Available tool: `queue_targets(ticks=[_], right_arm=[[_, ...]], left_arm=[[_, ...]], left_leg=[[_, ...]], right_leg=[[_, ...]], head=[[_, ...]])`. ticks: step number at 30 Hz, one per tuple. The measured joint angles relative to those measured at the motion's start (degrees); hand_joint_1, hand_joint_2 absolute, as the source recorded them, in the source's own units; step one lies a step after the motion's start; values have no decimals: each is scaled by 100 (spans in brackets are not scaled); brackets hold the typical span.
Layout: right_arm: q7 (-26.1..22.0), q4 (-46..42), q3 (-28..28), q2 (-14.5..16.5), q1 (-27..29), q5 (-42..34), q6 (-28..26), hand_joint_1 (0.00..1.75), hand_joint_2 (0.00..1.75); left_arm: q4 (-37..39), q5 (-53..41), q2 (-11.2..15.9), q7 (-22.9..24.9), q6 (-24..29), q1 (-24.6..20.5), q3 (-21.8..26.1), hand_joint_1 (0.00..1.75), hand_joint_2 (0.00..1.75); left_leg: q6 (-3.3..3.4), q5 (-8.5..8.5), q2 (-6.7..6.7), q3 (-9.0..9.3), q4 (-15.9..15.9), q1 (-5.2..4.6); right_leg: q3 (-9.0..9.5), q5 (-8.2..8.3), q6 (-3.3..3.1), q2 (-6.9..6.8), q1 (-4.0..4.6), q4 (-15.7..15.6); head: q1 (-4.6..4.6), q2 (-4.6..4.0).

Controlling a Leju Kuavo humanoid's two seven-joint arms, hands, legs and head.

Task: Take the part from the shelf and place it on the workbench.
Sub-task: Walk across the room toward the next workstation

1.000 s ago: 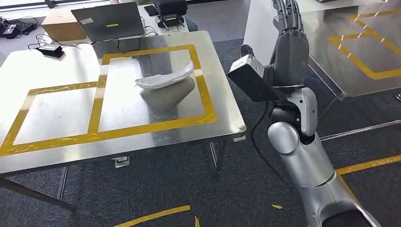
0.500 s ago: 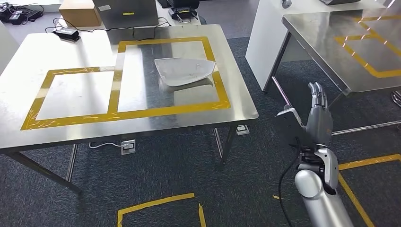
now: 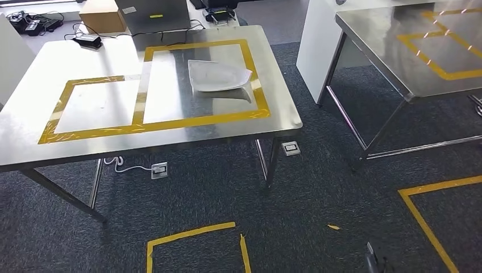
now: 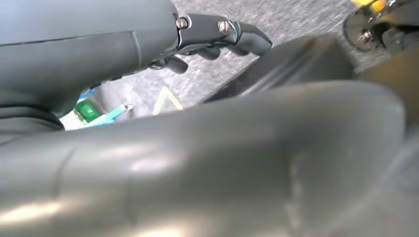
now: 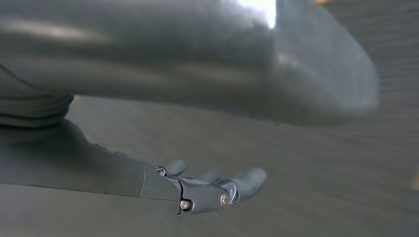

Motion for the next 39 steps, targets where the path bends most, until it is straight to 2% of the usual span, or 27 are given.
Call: queue_targets(ticks=[1, 2, 3, 5, 7, 9, 11, 12, 13, 15, 16, 17, 18, 20, 22, 24, 26, 27, 29, 31, 32, 33, 34, 35, 36, 38, 39], right_arm=[[240, 185, -190, 77, 60, -96, -189, 0, 0], [423, 337, -360, 145, 101, -176, -403, 0, 0], [547, 461, -515, 211, 133, -256, -620, 0, 0], [630, 644, -788, 324, 174, -385, -946, 0, 0], [599, 764, -997, 413, 192, -425, -1042, 0, 0], [490, 846, -1103, 471, 194, -363, -906, 0, 0], [307, 917, -1123, 503, 193, -232, -682, 0, 0], [194, 945, -1122, 516, 195, -136, -576, 0, 0], [71, 966, -1116, 526, 193, -24, -481, 0, 0], [-225, 986, -1067, 543, 171, 265, -309, 0, 0], [-381, 990, -1017, 549, 153, 411, -241, 0, 0], [-528, 993, -954, 557, 132, 552, -191, 0, 0], [-644, 995, -882, 565, 109, 677, -159, 0, 0], [-789, 996, -714, 579, 39, 923, -131, 0, 0], [-836, 996, -500, 585, -62, 1152, -129, 0, 0], [-810, 996, -303, 590, -132, 1267, -164, 0, 0], [-704, 1005, -210, 595, -140, 1260, -217, 0, 0], [-616, 1014, -196, 595, -132, 1246, -246, 0, 0], [-341, 1033, -190, 594, -88, 1221, -307, 0, 0], [15, 1043, -189, 591, -22, 1202, -366, 0, 0], [176, 1048, -189, 590, 7, 1194, -387, 0, 0], [317, 1051, -190, 589, 30, 1188, -406, 0, 0], [430, 1053, -190, 588, 48, 1181, -422, 0, 0], [509, 1054, -190, 588, 60, 1175, -438, 0, 44], [572, 1054, -190, 588, 69, 1171, -454, 0, 87], [636, 1055, -190, 585, 82, 1167, -476, 0, 175], [646, 1055, -190, 583, 86, 1168, -480, 0, 175]], left_arm=[[0, 9, 9, -14, 0, 4, 4, 0, 0], [0, 28, 16, -27, 0, 8, 14, 0, 0], [0, 54, 24, -45, 0, 11, 28, 0, 0], [-1, 112, 41, -78, 0, 14, 71, 0, 0], [-5, 137, 57, -105, 0, 14, 114, 0, 0], [-8, 132, 68, -118, 0, 19, 134, 0, 0], [-3, 99, 72, -116, 0, 27, 137, 0, 0], [-2, 72, 72, -110, 0, 26, 137, 0, 0], [-1, 38, 71, -104, 0, 23, 137, 0, 0], [-3, -37, 68, -97, 0, 15, 136, 0, 0], [-3, -73, 64, -97, 0, 10, 134, 0, 0], [-2, -102, 58, -96, 0, 3, 132, 0, 0], [-2, -126, 50, -96, 0, -7, 129, 0, 0], [-2, -162, 32, -95, 0, -42, 126, 0, 0], [-6, -185, 10, -102, 0, -83, 123, 0, 0], [-12, -191, -11, -125, 0, -114, 122, 0, 0], [-15, -192, -24, -148, 0, -115, 121, 0, 0], [-17, -192, -27, -154, 0, -107, 121, 0, 0], [-17, -192, -27, -161, 0, -86, 120, 0, 0], [-17, -192, -27, -161, 0, -71, 120, 0, 0], [-17, -192, -27, -159, 0, -60, 120, 0, 0], [-17, -191, -26, -156, 0, -48, 120, 0, 0], [-17, -187, -24, -153, 0, -33, 120, 0, 0], [-17, -182, -19, -150, 0, -18, 120, 0, 0], [-18, -177, -13, -147, 0, -3, 120, 0, 0], [-18, -164, 6, -147, 0, 23, 121, 0, 0], [-17, -160, 13, -148, 0, 36, 121, 0, 0]], left_leg=[[-24, -159, 0, -33, 309, 1], [-41, -177, 1, -3, 489, 2], [-51, -82, 1, 104, 503, 2], [-49, 180, -1, 582, -5, 3], [-7, 158, -11, 1102, -742, -17], [79, 74, -17, 1261, -1054, -56], [187, 173, 7, 1165, -1065, -63], [237, 242, 23, 1102, -1073, -57], [276, 320, 37, 1020, -1082, -47], [312, 471, 57, 837, -1075, -47], [314, 549, 67, 743, -1069, -50], [308, 627, 77, 647, -1059, -52], [297, 706, 84, 547, -1046, -50], [259, 854, 91, 346, -1013, -43], [202, 982, 99, 210, -989, -47], [138, 1103, 109, 174, -1008, -48], [69, 1181, 98, 165, -1036, -36], [39, 1095, 85, 133, -984, -29], [-6, 594, 61, 8, -580, -18], [-41, 49, 54, -128, 147, -17], [-55, -36, 54, -137, 450, -16], [-62, 18, 54, -82, 611, -16], [-61, 170, 54, 64, 580, -14], [-54, 323, 53, 302, 354, -12], [-43, 351, 50, 612, -31, -12], [12, 198, 35, 1131, -811, -28], [48, 107, 28, 1243, -1030, -44]], right_leg=[[-86, 58, -1, 5, -3, 16], [-179, 115, 4, 11, -6, 38], [-274, 168, 14, 18, -11, 66], [-457, 264, 52, 33, -22, 141], [-574, 345, 111, 49, -23, 211], [-610, 440, 180, 60, -26, 225], [-639, 497, 251, 82, -47, 220], [-682, 382, 287, 94, -57, 291], [-747, 149, 319, 104, -67, 467], [-894, -493, 370, 109, -80, 1110], [-934, -699, 387, 109, -84, 1460], [-918, -753, 396, 108, -86, 1710], [-823, -665, 401, 108, -88, 1795], [-339, -344, 393, 109, -94, 1376], [282, -362, 340, 118, -76, 521], [529, -516, 259, 129, -37, 47], [465, -436, 165, 110, -36, 4], [418, -374, 113, 92, -45, 2], [290, -234, 29, 54, -62, -10], [116, -95, 6, 41, -56, 3], [11, -23, 10, 37, -53, 18], [-100, 47, 19, 35, -52, 41], [-217, 112, 32, 34, -52, 70], [-318, 170, 49, 37, -54, 105], [-408, 222, 74, 41, -51, 143], [-517, 318, 137, 47, -41, 204], [-544, 368, 170, 47, -38, 213]], head=[[0, 0], [0, 0], [1, 0], [1, -1], [6, -1], [9, 0], [-4, 0], [-3, -1], [-3, -1], [9, -1], [10, -1], [13, -1], [17, -1], [25, 0], [33, 0], [42, -1], [49, -1], [46, -1], [30, -1], [12, -1], [10, 0], [8, -1], [8, -1], [8, -1], [7, -1], [18, 0], [23, 0]])
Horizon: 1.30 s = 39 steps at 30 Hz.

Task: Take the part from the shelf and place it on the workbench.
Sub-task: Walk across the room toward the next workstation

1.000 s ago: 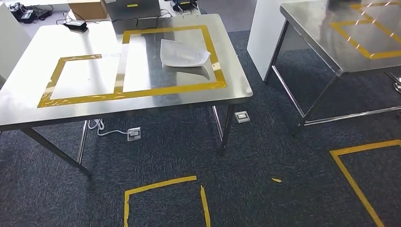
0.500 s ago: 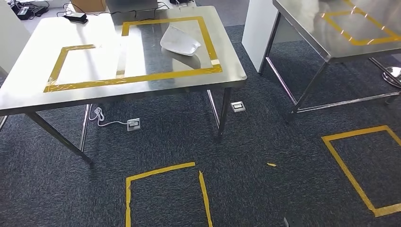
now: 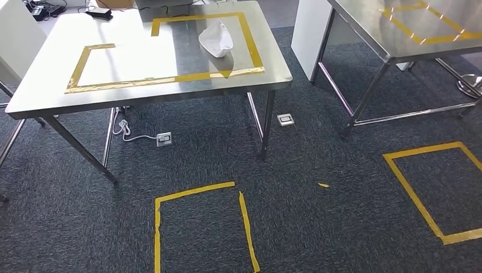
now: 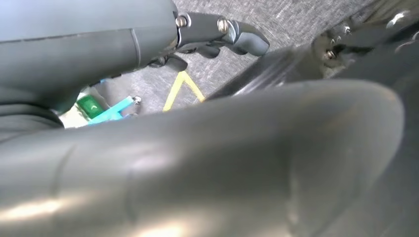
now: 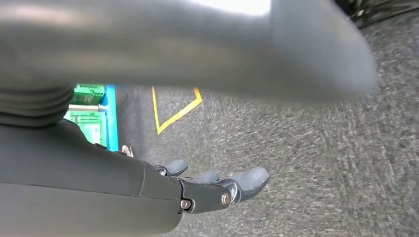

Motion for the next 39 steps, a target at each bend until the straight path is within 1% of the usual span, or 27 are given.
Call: queue_targets(ticks=[2, 3, 4, 5, 7, 8, 9, 10, 11, 12, 14, 15, 16, 18, 19, 20, 22, 23, 24, 25, 26, 27, 29, 30, 31, 35, 39], right_arm=[[-29, 3, 1, -3, 7, 15, 8, 0, 175], [-60, 9, 2, -1, 16, 32, 24, 0, 175], [-104, 16, 3, 2, 27, 50, 43, 0, 175], [-160, 23, 4, 4, 35, 66, 64, 0, 175], [-293, 29, 13, 9, 31, 88, 101, 0, 175], [-363, 29, 22, 11, 23, 101, 120, 0, 175], [-421, 29, 33, 14, 18, 118, 142, 0, 175], [-476, 29, 45, 18, 15, 140, 163, 0, 175], [-517, 29, 58, 21, 12, 163, 181, 0, 175], [-547, 29, 70, 25, 2, 183, 193, 0, 175], [-586, 29, 90, 37, -27, 202, 197, 0, 175], [-596, 29, 95, 46, -40, 202, 197, 0, 175], [-598, 29, 97, 55, -46, 197, 196, 0, 175], [-572, 33, 98, 81, -50, 170, 194, 0, 175], [-545, 36, 98, 92, -54, 152, 193, 0, 175], [-511, 38, 98, 102, -57, 135, 190, 0, 175], [-424, 38, 98, 115, -51, 98, 181, 0, 175], [-376, 38, 98, 121, -44, 81, 176, 0, 175], [-331, 38, 97, 125, -38, 68, 174, 0, 175], [-296, 38, 95, 126, -35, 59, 173, 0, 175], [-268, 38, 92, 126, -33, 53, 173, 0, 175], [-250, 38, 88, 126, -32, 49, 173, 0, 175], [-250, 38, 83, 128, -29, 53, 179, 0, 175], [-271, 38, 81, 129, -29, 60, 185, 0, 175], [-303, 37, 81, 130, -30, 68, 193, 0, 175], [-438, 16, 165, 127, 21, -34, 209, 0, 175], [-547, -76, 375, 110, 149, -326, 207, 0, 175]], left_arm=[[5, -4, 8, -9, 0, 38, -1, 0, 0], [8, -19, 13, -16, 0, 55, -1, 0, 0], [10, -38, 19, -28, 0, 68, -1, 0, 0], [13, -56, 22, -40, 0, 76, 0, 0, 0], [13, -92, 21, -72, 0, 76, -1, 0, 0], [13, -109, 15, -87, 0, 70, -2, 0, 0], [13, -127, 10, -100, 0, 58, -3, 0, 0], [11, -143, 7, -110, 0, 41, -6, 0, 0], [10, -152, 2, -113, 0, 19, -10, 0, 0], [7, -161, -4, -115, 0, -6, -17, 0, 0], [-5, -181, -24, -111, 0, -67, -37, 0, 0], [-11, -193, -33, -106, 0, -104, -52, 0, 0], [-18, -209, -45, -98, 0, -141, -69, 0, 0], [-24, -236, -61, -79, 0, -195, -104, 0, 0], [-27, -246, -68, -69, 0, -209, -120, 0, 0], [-30, -251, -70, -60, 0, -219, -132, 0, 0], [-35, -253, -73, -42, 0, -234, -149, 0, 0], [-37, -253, -73, -34, 0, -236, -156, 0, 0], [-38, -252, -73, -29, 0, -233, -162, 0, 44], [-39, -244, -73, -27, 0, -227, -168, 0, 87], [-39, -230, -71, -26, 0, -220, -171, 0, 131], [-40, -213, -67, -18, 0, -214, -172, 0, 175], [-48, -180, -50, 45, 0, -206, -172, 0, 175], [-52, -172, -43, 96, 0, -201, -172, 0, 175], [-56, -156, -36, 144, 0, -186, -174, 0, 175], [-109, 116, 11, 189, 0, -14, -313, 0, 175], [-205, 679, 75, 89, 0, 197, -613, 0, 175]], left_leg=[[93, 40, 10, -37, -65, -16], [143, 87, 23, -80, -62, -16], [191, 145, 36, -134, -67, -8], [225, 210, 48, -206, -71, 0], [248, 340, 53, -368, -61, -7], [245, 408, 56, -453, -49, -10], [239, 474, 59, -541, -31, -12], [228, 536, 60, -630, -9, -11], [213, 592, 60, -721, 18, -9], [192, 643, 59, -799, 44, -8], [129, 737, 61, -888, 70, -12], [94, 786, 63, -902, 65, -13], [57, 839, 63, -906, 50, -11], [-10, 864, 51, -939, 50, -2], [-36, 739, 40, -988, 137, 1], [-56, 513, 29, -1061, 333, 2], [-81, -39, 18, -1226, 995, 6], [-92, -182, 18, -1274, 1330, 6], [-95, -188, 18, -1268, 1547, 6], [-90, -70, 18, -1186, 1593, 6], [-72, 104, 18, -1011, 1443, 5], [-42, 231, 17, -749, 1116, 2], [22, 203, 19, -191, 312, -24], [48, 116, 19, -33, 39, -38], [68, 56, 20, 30, -103, -51], [108, 86, 29, -26, -155, -66], [163, 154, 32, -87, -123, -83]], right_leg=[[-21, 81, 65, 6, -13, -4], [-45, 23, 100, 14, -25, 34], [-89, -150, 133, 22, -35, 156], [-157, -423, 162, 29, -44, 386], [-313, -1011, 200, 33, -50, 1078], [-349, -1140, 207, 34, -50, 1398], [-312, -1110, 206, 34, -50, 1576], [-186, -966, 200, 35, -51, 1570], [45, -779, 190, 35, -51, 1352], [338, -685, 177, 36, -51, 966], [854, -756, 120, 48, -22, 169], [965, -837, 86, 55, -2, -53], [991, -850, 46, 60, 19, -135], [907, -748, -45, 40, 11, -147], [851, -683, -100, 27, 1, -157], [783, -617, -143, 17, -10, -169], [631, -501, -185, 13, -3, -164], [552, -446, -185, 11, 4, -158], [472, -391, -182, 6, 12, -147], [391, -338, -176, 2, 18, -130], [310, -290, -167, -1, 24, -111], [247, -246, -153, -1, 28, -88], [165, -170, -107, -1, 43, -46], [152, -137, -76, -3, 42, -33], [139, -111, -44, -5, 39, -30], [125, -271, -53, -2, 38, -46], [110, 68, -13, 13, 26, -127]], head=[[2, 0], [0, 0], [1, -1], [2, -1], [2, -1], [2, -1], [2, -1], [2, -1], [4, -1], [5, -1], [3, -1], [8, -1], [13, -1], [26, -1], [19, -1], [9, -1], [-13, 0], [-18, 0], [-21, 0], [-24, -1], [-26, -1], [-28, -1], [-28, -1], [-28, -1], [-30, -1], [-40, -1], [-39, -1]])
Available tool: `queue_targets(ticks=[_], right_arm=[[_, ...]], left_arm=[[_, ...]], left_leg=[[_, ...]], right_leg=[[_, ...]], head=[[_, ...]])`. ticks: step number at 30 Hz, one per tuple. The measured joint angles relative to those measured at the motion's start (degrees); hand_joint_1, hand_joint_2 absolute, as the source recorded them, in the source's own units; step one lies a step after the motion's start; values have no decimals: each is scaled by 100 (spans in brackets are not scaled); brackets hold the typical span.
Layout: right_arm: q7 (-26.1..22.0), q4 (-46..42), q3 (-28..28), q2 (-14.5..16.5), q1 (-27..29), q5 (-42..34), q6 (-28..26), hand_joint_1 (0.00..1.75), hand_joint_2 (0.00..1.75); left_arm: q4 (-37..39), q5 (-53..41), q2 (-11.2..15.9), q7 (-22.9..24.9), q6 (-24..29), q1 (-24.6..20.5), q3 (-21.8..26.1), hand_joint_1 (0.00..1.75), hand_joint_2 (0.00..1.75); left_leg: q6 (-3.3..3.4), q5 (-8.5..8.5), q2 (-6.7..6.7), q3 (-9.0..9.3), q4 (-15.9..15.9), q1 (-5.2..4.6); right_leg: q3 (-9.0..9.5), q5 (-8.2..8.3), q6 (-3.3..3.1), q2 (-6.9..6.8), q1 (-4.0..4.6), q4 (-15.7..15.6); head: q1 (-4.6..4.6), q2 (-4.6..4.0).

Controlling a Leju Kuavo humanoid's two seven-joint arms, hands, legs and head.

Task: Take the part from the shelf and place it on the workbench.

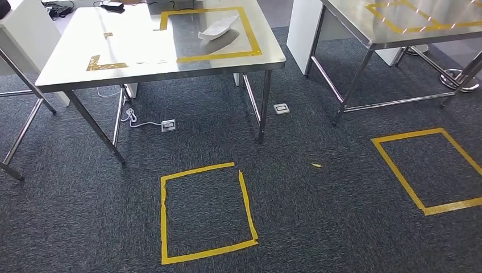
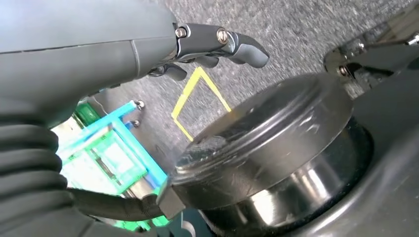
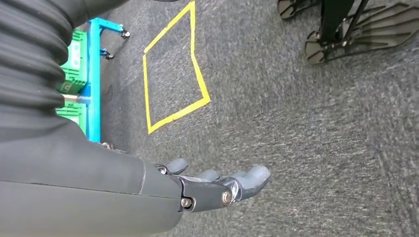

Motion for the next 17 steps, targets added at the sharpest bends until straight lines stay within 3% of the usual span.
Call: queue_targets(ticks=[6, 10, 17], right_arm=[[-159, -191, 410, -5, 200, -485, -2, 0, 175], [-267, -336, 680, -6, 326, -810, -4, 0, 0], [-444, -585, 1158, -19, 547, -1343, -10, 0, 0]], left_arm=[[-177, 893, 120, -188, 0, 251, -546, 0, 175], [-308, 1492, 205, -312, 0, 415, -922, 0, 0], [-529, 2480, 337, -519, 0, 690, -1573, 0, 0]], left_leg=[[5, 13, 3, -21, 8, -3], [3, 11, 2, -27, 7, -2], [-2, 10, 2, -36, 5, 0]], right_leg=[[-13, 23, 21, 5, -1, -11], [-22, 19, 26, 5, 1, -10], [-38, 13, 24, 5, 1, 1]], head=[[-2, 0], [-2, 0], [-3, 0]])
